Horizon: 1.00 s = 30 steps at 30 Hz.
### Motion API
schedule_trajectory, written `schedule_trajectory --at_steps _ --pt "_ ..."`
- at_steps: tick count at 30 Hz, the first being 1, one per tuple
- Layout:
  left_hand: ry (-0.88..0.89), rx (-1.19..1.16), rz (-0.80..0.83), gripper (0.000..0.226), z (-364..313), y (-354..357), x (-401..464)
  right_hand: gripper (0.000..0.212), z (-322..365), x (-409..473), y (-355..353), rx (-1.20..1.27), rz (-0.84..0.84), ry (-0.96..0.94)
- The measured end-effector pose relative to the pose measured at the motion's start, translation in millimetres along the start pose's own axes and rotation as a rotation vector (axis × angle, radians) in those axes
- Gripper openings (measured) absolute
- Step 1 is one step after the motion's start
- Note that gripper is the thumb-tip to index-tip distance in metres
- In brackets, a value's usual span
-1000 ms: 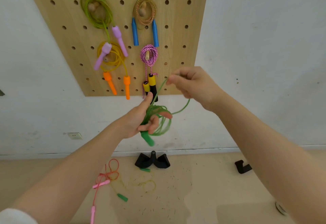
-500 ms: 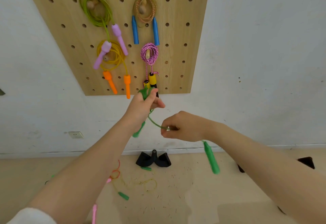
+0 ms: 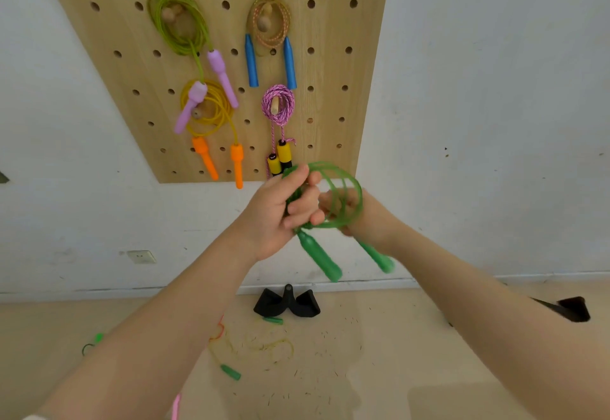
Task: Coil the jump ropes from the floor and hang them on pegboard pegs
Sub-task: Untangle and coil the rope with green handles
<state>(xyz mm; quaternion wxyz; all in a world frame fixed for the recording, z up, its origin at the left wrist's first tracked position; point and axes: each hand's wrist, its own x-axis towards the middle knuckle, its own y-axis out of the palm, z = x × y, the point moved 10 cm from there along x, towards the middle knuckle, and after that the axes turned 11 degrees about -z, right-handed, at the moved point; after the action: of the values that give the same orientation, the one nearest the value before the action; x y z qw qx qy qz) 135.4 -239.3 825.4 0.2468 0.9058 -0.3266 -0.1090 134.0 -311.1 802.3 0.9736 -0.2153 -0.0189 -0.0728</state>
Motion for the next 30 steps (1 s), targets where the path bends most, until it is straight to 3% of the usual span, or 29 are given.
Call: schedule_trajectory --at_steps 2,4,7,9,12,17,21,24,27,30 --pt "0.041 0.064 -0.223 0.028 -1.0 -20.7 7.2 0.044 -5.7 -10.9 20.3 -0.069 0.101 0.035" --pt "-0.003 0.078 -0.32 0.034 5.3 -34.7 8.8 0.035 -4.9 -18.0 26.7 -0.153 0.183 0.042" --pt "-0.096 0.044 -0.327 0.041 11.6 -43.9 3.9 0.019 0.4 -23.0 20.2 0.114 0.256 0.139" --pt "-0.127 0.072 -0.27 0.042 12.1 -39.7 -0.4 0.046 2.9 -19.5 9.9 0.36 0.279 0.148" --pt "-0.19 0.179 -0.133 0.049 19.6 -26.1 -7.9 0.081 4.3 -17.0 5.0 0.223 0.296 0.062" --pt "-0.25 0.208 0.045 0.056 24.5 -8.7 -13.8 0.026 30.5 -26.3 14.9 0.159 0.349 -0.069" --pt "-0.239 0.152 0.192 0.048 18.5 1.5 -18.3 0.025 22.4 -19.0 15.6 0.072 0.186 -0.08" --pt "-0.22 0.218 0.31 0.038 15.6 10.9 -25.5 0.023 16.1 -22.8 22.4 0.371 0.244 0.035" --pt "-0.175 0.256 0.245 0.037 9.1 9.0 -26.8 0.03 14.3 -24.9 31.0 0.616 0.317 0.109" --pt "-0.052 0.388 0.065 0.027 -6.2 2.6 -27.9 0.024 19.9 -22.7 37.8 0.75 0.32 0.095"
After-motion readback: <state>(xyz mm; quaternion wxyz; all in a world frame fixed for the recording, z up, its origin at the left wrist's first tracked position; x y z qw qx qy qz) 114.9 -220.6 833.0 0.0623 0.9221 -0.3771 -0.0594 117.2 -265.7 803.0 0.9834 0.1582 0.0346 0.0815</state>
